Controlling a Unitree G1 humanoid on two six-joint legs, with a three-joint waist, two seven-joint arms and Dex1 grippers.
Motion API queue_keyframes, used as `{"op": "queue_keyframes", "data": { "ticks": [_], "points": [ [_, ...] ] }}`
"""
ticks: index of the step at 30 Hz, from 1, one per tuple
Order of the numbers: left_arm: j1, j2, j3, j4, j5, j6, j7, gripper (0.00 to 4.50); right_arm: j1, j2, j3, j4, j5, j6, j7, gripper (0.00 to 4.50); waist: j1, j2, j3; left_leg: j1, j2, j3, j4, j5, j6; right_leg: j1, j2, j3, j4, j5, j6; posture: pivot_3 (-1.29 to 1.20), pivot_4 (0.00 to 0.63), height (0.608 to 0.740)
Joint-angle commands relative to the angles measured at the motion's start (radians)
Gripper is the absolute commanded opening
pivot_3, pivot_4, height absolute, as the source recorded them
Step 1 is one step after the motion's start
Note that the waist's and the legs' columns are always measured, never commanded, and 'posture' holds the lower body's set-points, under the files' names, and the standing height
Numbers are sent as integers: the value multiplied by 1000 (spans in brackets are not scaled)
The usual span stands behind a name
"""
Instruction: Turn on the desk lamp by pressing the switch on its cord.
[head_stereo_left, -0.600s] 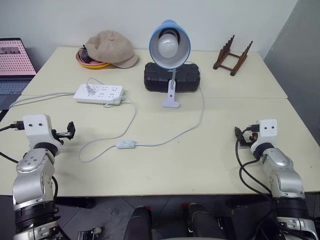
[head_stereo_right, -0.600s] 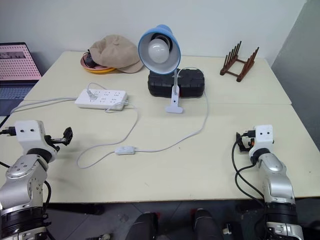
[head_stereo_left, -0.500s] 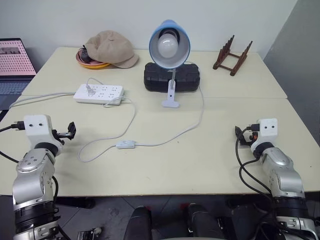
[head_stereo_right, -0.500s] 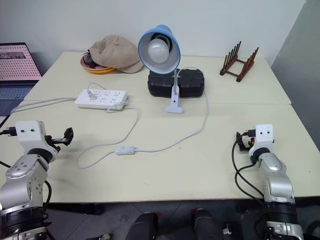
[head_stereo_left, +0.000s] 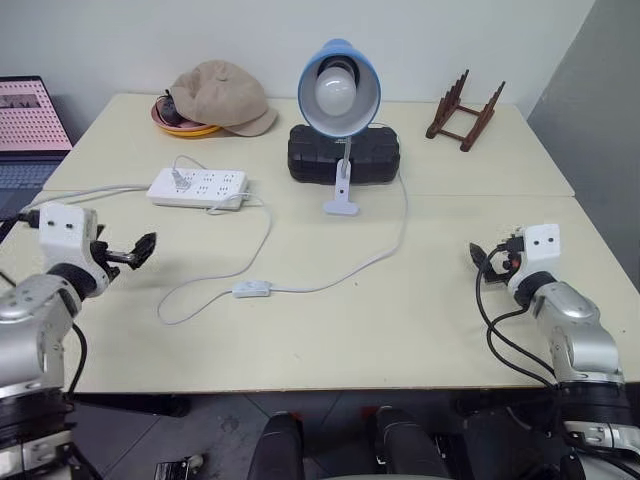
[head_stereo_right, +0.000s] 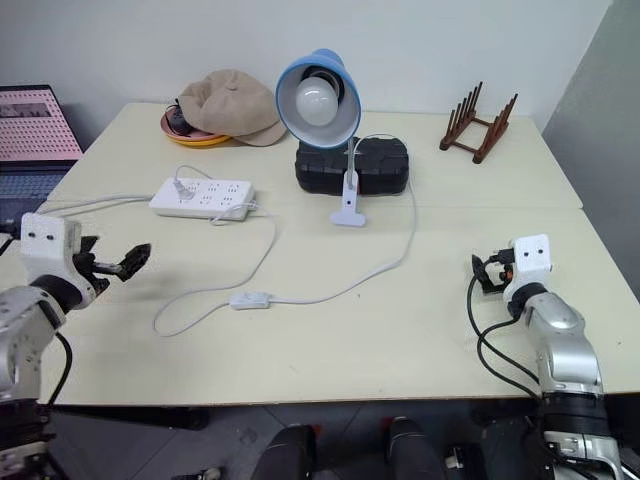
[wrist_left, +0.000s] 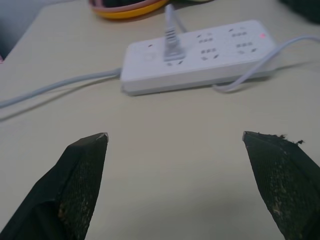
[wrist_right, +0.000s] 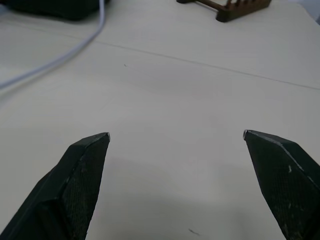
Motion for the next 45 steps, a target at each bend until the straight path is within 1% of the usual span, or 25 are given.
{"op": "queue_keyframes", "data": {
  "ticks": [1, 4, 5, 8, 10, 12, 14, 16, 19, 24, 26, 27, 28, 29, 30, 33, 35, 36, 38, 40, 41, 42, 45],
  "points": [
    [-68, 131, -141, -39, -42, 50, -280, 4500, -23, -117, 71, -159, 157, 155, 290, 4490, 1, 1, 1, 0, 0, 0, 0, 0, 0, 0, 0, 0, 0, 0, 0, 0, 150, 740],
    [-109, 185, -275, -59, -46, 45, -469, 4500, -51, -172, 109, -236, 264, 266, 417, 4490, 0, 1, 1, 0, 0, 0, -2, 0, 0, -1, 0, 0, 0, -1, -1, 0, 150, 740],
    [-136, 187, -337, -48, -18, 28, -518, 4500, -65, -182, 123, -259, 300, 309, 447, 4490, -1, 2, 1, 0, 0, 0, -2, 0, 0, -1, 0, 0, 0, -1, -2, 0, 150, 740],
    [-223, 167, -487, 4, 63, -48, -633, 4500, -94, -188, 153, -307, 383, 404, 496, 4490, 0, 2, 1, 0, 0, 0, -2, 0, 0, -2, 0, -1, 0, -2, -2, 0, 150, 740],
    [-278, 141, -568, 74, 137, -149, -684, 4500, -98, -182, 169, -334, 409, 438, 500, 4490, 2, 2, 1, -1, 1, 0, -2, 0, 0, -2, 1, -1, 0, -2, -2, 0, 150, 740],
    [-329, 105, -635, 183, 222, -284, -715, 4500, -88, -178, 178, -372, 432, 465, 493, 4490, 5, 2, 1, -1, 1, 0, -2, 0, 0, -2, 1, -1, 0, -2, -2, 0, 150, 740],
    [-379, 69, -675, 303, 291, -403, -720, 4500, -75, -172, 177, -408, 450, 486, 473, 4490, 6, 2, 1, -3, 1, 0, -2, 0, 0, -4, 1, 0, 0, -2, -2, 0, 150, 740],
    [-421, 43, -690, 397, 325, -474, -739, 4500, -57, -168, 168, -436, 463, 502, 453, 4490, 6, 2, 1, -5, 1, 0, -1, 0, 0, -5, 1, -1, 1, -2, -2, 0, 150, 740],
    [-468, 24, -702, 504, 355, -538, -791, 4500, -14, -170, 144, -483, 484, 521, 425, 4490, 8, 2, 1, -10, 1, -1, 1, 0, 0, -10, 2, -1, 4, -1, -1, 0, 150, 740],
    [-501, 9, -706, 610, 379, -606, -868, 4500, 19, -166, 130, -516, 503, 530, 384, 4490, 3, 2, 1, -10, 1, -1, 3, 0, 0, -10, 2, -1, 5, -1, -1, 0, 150, 740],
    [-509, 7, -707, 636, 383, -608, -906, 4136, 26, -162, 122, -523, 509, 532, 369, 4500, 2, 2, 1, -10, 1, -1, 3, 0, 1, -10, 2, -1, 6, -1, -1, 0, 150, 740],
    [-512, 7, -705, 646, 382, -613, -921, 4046, 27, -161, 119, -524, 511, 532, 364, 4500, 1, 2, 1, -10, 1, -1, 3, 0, 1, -10, 2, 0, 6, -1, -1, 0, 150, 740],
    [-515, 7, -703, 654, 380, -618, -930, 3841, 27, -161, 117, -524, 512, 532, 360, 4500, -1, 2, 1, -9, 1, -1, 3, 0, 1, -10, 2, 0, 6, -1, -1, 0, 150, 740],
    [-516, 11, -707, 656, 378, -620, -935, 3536, 29, -162, 113, -524, 513, 530, 356, 4500, -2, 2, 1, -9, 1, -1, 3, 0, 1, -10, 2, 0, 6, -1, -1, 0, 150, 740],
    [-517, 13, -710, 659, 377, -623, -937, 3417, 31, -161, 111, -522, 513, 529, 353, 4500, -3, 2, 1, -9, 1, -1, 3, 0, 1, -10, 2, 0, 6, -1, -1, 0, 150, 740],
    [-520, 18, -717, 661, 370, -620, -937, 2674, 34, -161, 109, -518, 514, 523, 342, 4500, -4, 2, 1, -9, 1, -1, 3, 0, 1, -10, 2, 0, 6, -1, -1, 0, 150, 740],
    [-520, 20, -719, 659, 366, -618, -937, 2365, 35, -159, 108, -517, 516, 522, 337, 4500, -4, 2, 1, -9, 1, -1, 3, 0, 1, -10, 2, 0, 6, 0, 1, 0, 150, 740],
    [-521, 14, -713, 655, 360, -608, -937, 2095, 37, -158, 108, -514, 513, 518, 333, 4500, -4, 2, 1, -9, 1, -1, 3, 0, 1, -10, 2, 0, 6, 1, 2, 0, 150, 740],
    [-524, 10, -710, 630, 341, -581, -937, 1727, 42, -155, 106, -507, 513, 514, 321, 4500, -4, 2, 1, -9, 1, -1, 3, 0, 1, -10, 2, 0, 6, 1, 2, 0, 150, 740],
    [-527, 12, -710, 609, 328, -564, -937, 1248, 48, -155, 103, -506, 515, 514, 315, 4500, -4, 2, 1, -10, 1, -1, 3, 0, 1, -10, 2, -1, 6, 1, 2, 0, 150, 740],
    [-528, 16, -710, 592, 317, -549, -937, 1093, 53, -155, 98, -508, 519, 517, 312, 4500, -4, 2, 1, -10, 1, -1, 3, 0, 1, -10, 2, -1, 6, 1, 2, 0, 150, 740],
    [-528, 18, -711, 579, 308, -538, -937, 1092, 56, -156, 95, -509, 523, 518, 310, 4500, -3, 2, 1, -10, 1, -1, 3, 0, 1, -10, 2, -1, 6, 1, 2, 0, 150, 740],
    [-559, -16, -656, 437, 227, -368, -932, 1092, 78, -134, 62, -526, 566, 546, 267, 4500, -2, 2, 1, -10, 1, -2, 3, 0, 1, -10, 2, -1, 6, 1, 2, 0, 150, 740]
  ]
}}
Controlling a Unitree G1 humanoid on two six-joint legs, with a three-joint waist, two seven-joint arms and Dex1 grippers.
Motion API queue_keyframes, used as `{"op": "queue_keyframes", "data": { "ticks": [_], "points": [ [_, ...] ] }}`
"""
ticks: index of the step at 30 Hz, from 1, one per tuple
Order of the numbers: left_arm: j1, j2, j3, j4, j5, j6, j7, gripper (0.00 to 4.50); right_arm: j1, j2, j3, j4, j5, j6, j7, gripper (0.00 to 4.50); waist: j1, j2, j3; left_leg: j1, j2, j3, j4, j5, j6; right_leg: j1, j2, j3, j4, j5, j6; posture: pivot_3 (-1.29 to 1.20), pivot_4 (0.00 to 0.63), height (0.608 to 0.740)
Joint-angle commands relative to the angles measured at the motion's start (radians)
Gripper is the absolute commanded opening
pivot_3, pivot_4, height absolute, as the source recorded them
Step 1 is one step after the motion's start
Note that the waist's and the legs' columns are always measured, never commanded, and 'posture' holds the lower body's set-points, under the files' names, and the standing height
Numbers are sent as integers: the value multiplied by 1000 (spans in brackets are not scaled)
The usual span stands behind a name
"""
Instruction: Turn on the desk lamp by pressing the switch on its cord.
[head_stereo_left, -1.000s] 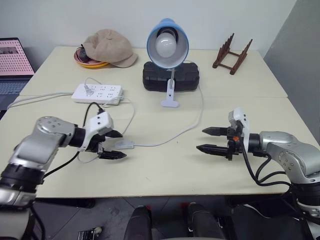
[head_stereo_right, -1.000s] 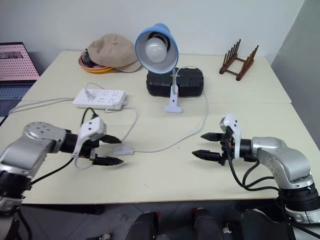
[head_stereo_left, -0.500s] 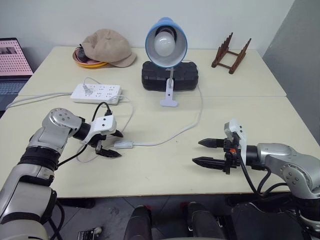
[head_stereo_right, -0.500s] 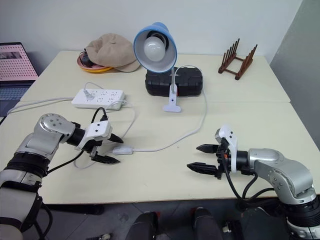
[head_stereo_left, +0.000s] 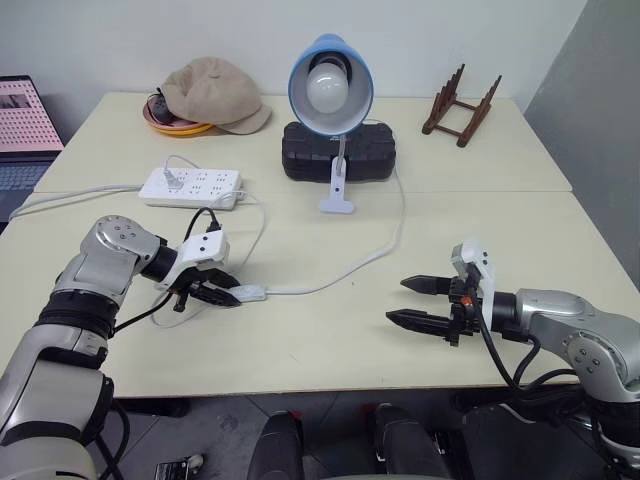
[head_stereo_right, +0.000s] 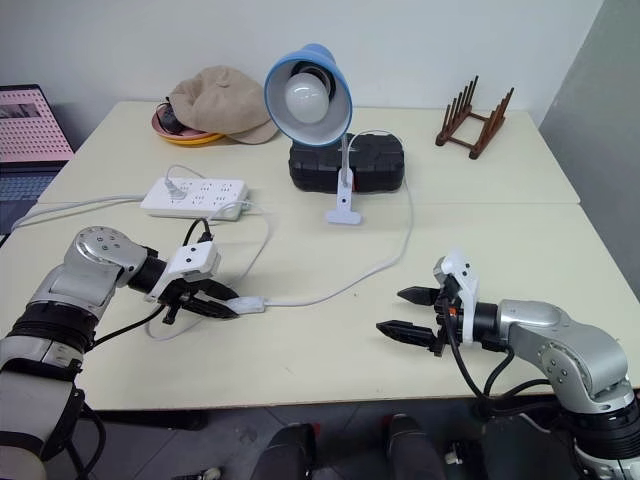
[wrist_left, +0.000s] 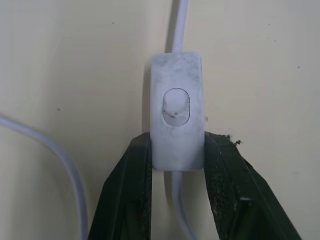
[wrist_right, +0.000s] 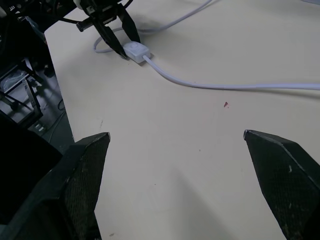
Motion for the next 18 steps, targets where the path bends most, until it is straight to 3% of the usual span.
{"op": "queue_keyframes", "data": {
  "ticks": [1, 6, 11, 18],
  "points": [
    [-49, -55, 78, -198, -117, 207, 30, 1092, 14, 41, -73, -49, 83, 32, -63, 4500, 3, 0, 0, -1, 0, -1, 0, 0, 0, 0, 0, 0, 0, 0, 0, 0, 150, 740],
    [-45, -247, 183, -426, -206, 406, 300, 1092, 4, 159, -124, -61, 212, 113, -224, 4500, 12, -1, 0, -2, 0, -2, 3, 0, 0, 0, 0, -1, 0, 2, 3, 0, 150, 740],
    [77, -437, 189, -606, -178, 443, 580, 1092, -34, 296, -181, -25, 374, 182, -469, 4500, 1, 0, -1, -1, 0, -2, 2, 0, 0, 0, 0, 0, 0, 2, 3, 0, 150, 740],
    [178, -531, 147, -713, -148, 423, 720, 1092, -141, 441, -211, 80, 590, 197, -824, 4500, -7, 0, -1, 2, 0, -2, 2, 1, 2, 0, 2, 1, 9, 2, 2, 0, 150, 740]
  ]
}}
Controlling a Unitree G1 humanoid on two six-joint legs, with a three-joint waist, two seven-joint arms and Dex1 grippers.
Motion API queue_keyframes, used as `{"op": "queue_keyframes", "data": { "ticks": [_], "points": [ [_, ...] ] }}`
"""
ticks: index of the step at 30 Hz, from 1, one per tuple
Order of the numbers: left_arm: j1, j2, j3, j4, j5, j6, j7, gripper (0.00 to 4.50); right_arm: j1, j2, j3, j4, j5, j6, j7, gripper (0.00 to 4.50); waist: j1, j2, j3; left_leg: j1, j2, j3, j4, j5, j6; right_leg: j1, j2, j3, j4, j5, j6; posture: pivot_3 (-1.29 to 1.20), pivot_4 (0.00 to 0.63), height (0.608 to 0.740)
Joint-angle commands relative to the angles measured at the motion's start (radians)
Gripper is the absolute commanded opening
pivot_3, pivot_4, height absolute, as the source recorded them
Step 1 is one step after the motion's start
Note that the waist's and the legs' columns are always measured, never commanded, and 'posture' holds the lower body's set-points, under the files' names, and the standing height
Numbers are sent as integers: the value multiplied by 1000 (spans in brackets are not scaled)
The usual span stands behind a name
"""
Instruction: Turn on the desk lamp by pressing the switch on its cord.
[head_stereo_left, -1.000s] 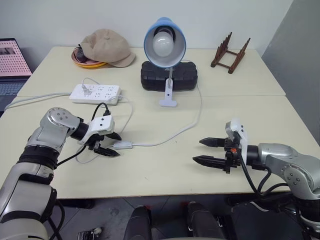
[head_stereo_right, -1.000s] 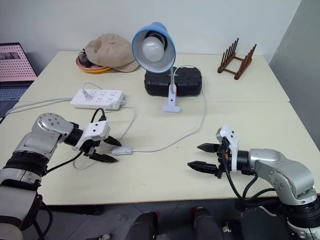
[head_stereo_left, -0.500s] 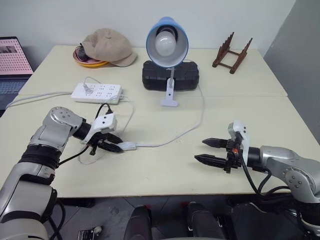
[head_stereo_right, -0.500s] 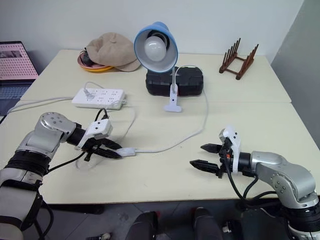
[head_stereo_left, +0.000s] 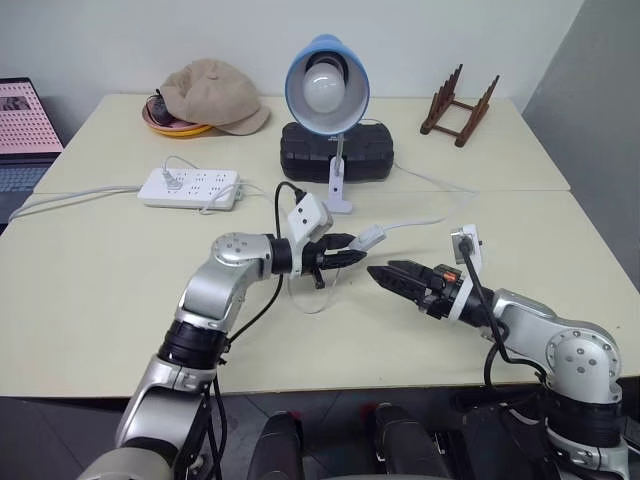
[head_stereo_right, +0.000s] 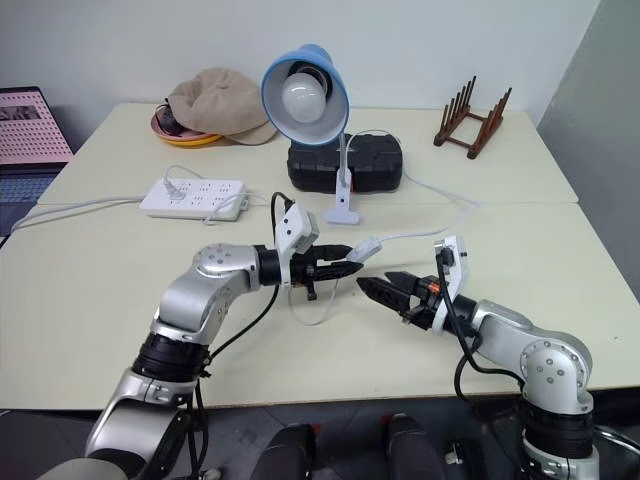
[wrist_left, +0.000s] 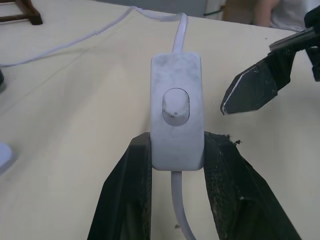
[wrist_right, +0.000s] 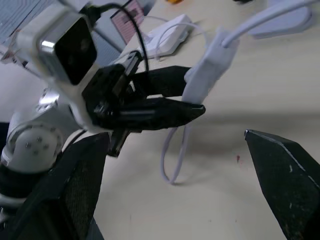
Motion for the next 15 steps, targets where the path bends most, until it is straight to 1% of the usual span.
{"op": "queue_keyframes", "data": {
  "ticks": [1, 3, 5, 8, 15],
  "points": [
    [14, -20, -17, -94, 2, -9, 45, 1092, -77, 59, -29, 48, 149, -27, -184, 4500, -2, 0, 0, 2, 0, 0, 0, 1, 1, 1, 0, 0, 0, 0, 0, 0, 150, 740],
    [18, -25, -17, -100, -3, -3, 55, 1092, -98, 64, -23, 71, 175, -29, -236, 4500, -4, 0, 0, 3, 0, 1, 0, 1, 1, 1, 0, 1, 1, 0, 0, 0, 150, 740],
    [18, -33, -13, -107, -15, 6, 64, 1092, -113, 56, 1, 86, 165, -20, -260, 4500, -5, 0, 0, 3, 0, 1, 0, 1, 1, 1, 0, 1, 1, 0, 0, 0, 150, 740],
    [23, -34, -16, -126, -26, 16, 70, 1092, -133, 74, 8, 122, 187, -41, -314, 4500, -6, 0, 0, 2, 0, 1, -1, 1, 1, 1, 0, 1, 1, 0, -1, 0, 150, 740],
    [33, -23, -16, -141, -42, 22, 72, 1092, -153, 69, 22, 147, 211, -59, -354, 4500, -8, 0, 0, 2, 0, 1, -1, 1, 2, 1, 0, 1, 1, 0, -1, 0, 150, 740]
  ]
}}
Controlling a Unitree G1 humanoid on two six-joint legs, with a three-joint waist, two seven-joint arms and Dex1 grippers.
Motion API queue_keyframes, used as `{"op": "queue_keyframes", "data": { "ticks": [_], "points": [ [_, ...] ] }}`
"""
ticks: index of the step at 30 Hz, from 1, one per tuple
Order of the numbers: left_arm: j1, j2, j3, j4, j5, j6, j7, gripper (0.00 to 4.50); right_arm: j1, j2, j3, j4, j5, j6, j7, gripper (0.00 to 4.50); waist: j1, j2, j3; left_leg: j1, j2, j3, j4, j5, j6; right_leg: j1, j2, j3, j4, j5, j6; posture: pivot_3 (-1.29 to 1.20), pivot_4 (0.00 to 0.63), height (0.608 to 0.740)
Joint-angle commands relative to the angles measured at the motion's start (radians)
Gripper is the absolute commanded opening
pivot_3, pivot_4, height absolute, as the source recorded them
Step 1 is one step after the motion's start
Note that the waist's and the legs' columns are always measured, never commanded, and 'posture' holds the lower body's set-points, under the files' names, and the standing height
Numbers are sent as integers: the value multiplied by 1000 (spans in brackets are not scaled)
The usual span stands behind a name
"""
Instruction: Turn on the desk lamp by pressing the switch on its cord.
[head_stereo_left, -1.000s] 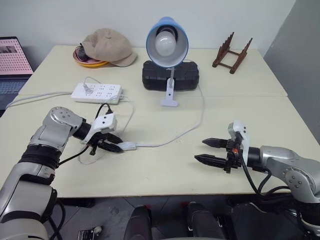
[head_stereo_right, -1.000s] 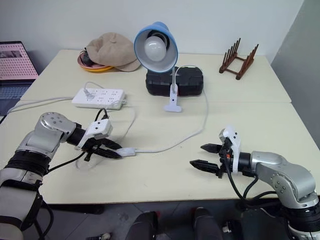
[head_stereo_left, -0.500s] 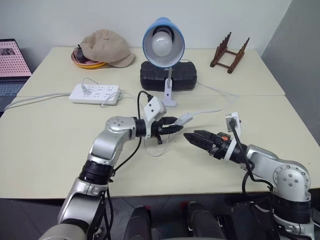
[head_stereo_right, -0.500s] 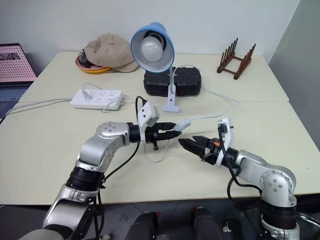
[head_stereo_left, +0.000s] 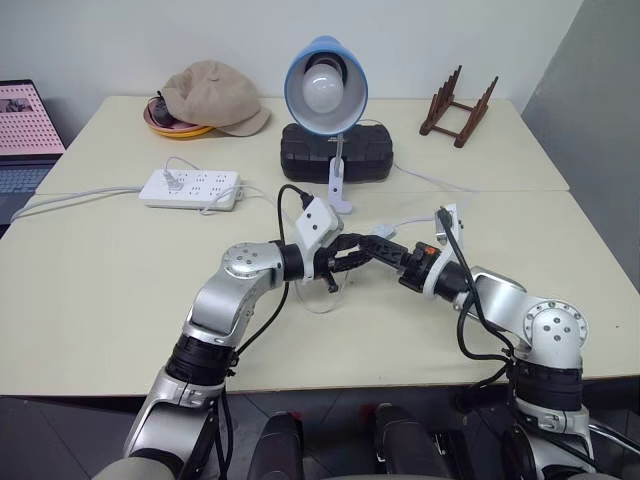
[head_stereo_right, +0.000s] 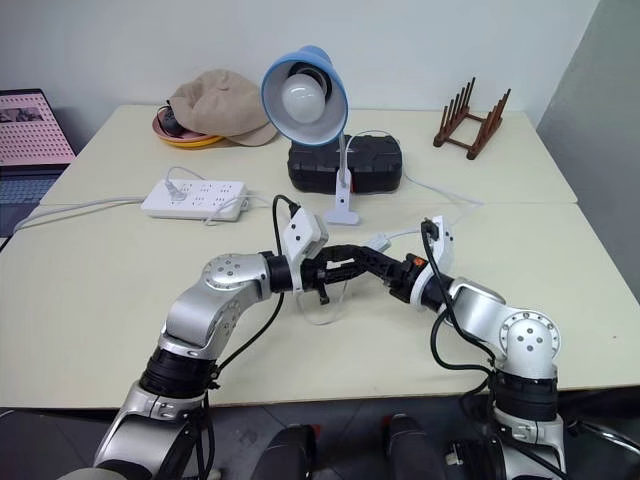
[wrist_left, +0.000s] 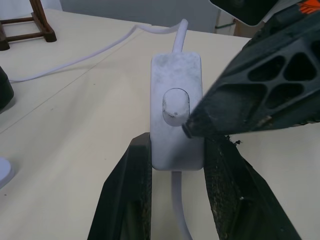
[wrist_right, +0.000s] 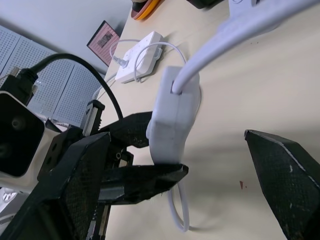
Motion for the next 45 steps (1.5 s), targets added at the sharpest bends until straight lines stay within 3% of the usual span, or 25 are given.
{"op": "queue_keyframes", "data": {
  "ticks": [1, 4, 17, 19, 36, 43, 45],
  "points": [
    [-2, 3, 4, -55, -21, -2, -1, 1092, -27, -1, 5, -7, 34, -24, -14, 4500, 0, 0, 0, 0, 0, 0, 0, 0, 0, 0, 0, 0, 0, 0, 0, 0, 150, 740],
    [-3, 6, 1, -56, -24, -2, -4, 1092, -34, -1, 11, 2, 40, -32, -19, 4038, -1, 0, 0, 0, 0, 0, 0, 0, 0, 0, 0, 0, 0, 0, 0, 0, 150, 740],
    [-3, 3, -1, -59, -22, -5, -5, 1092, -24, -47, 62, -24, -18, -47, 21, 856, -1, 0, 0, 0, 0, 0, 0, 0, 0, 0, 0, 0, -1, 0, 0, 0, 150, 740],
    [-1, 4, -1, -62, -22, -4, -4, 1092, -21, -53, 69, -31, -28, -49, 26, 659, -1, 0, 0, 0, 0, 0, 0, 0, 0, 0, 0, 0, -1, 0, 0, 0, 150, 740],
    [-4, 16, 1, -59, -29, -3, -11, 1092, 4, -83, 103, -77, -97, -54, 86, 655, -1, 0, 0, -1, 0, 0, -1, 0, 0, 0, 0, 0, -2, 0, -1, 0, 150, 740],
    [-2, 27, 6, -56, -33, -10, -16, 1092, 13, -65, 56, -58, 27, -71, 46, 2671, -1, 0, 0, -1, 0, 0, -1, 0, 0, -1, 0, 0, -2, -1, -1, 0, 150, 740],
    [-5, 29, 7, -52, -34, -12, -18, 1092, 13, -64, 39, -47, 81, -78, 28, 2882, -1, 0, 0, -1, 0, 0, -1, 0, 0, -1, 0, 0, -2, -1, -1, 0, 150, 740]
  ]
}}
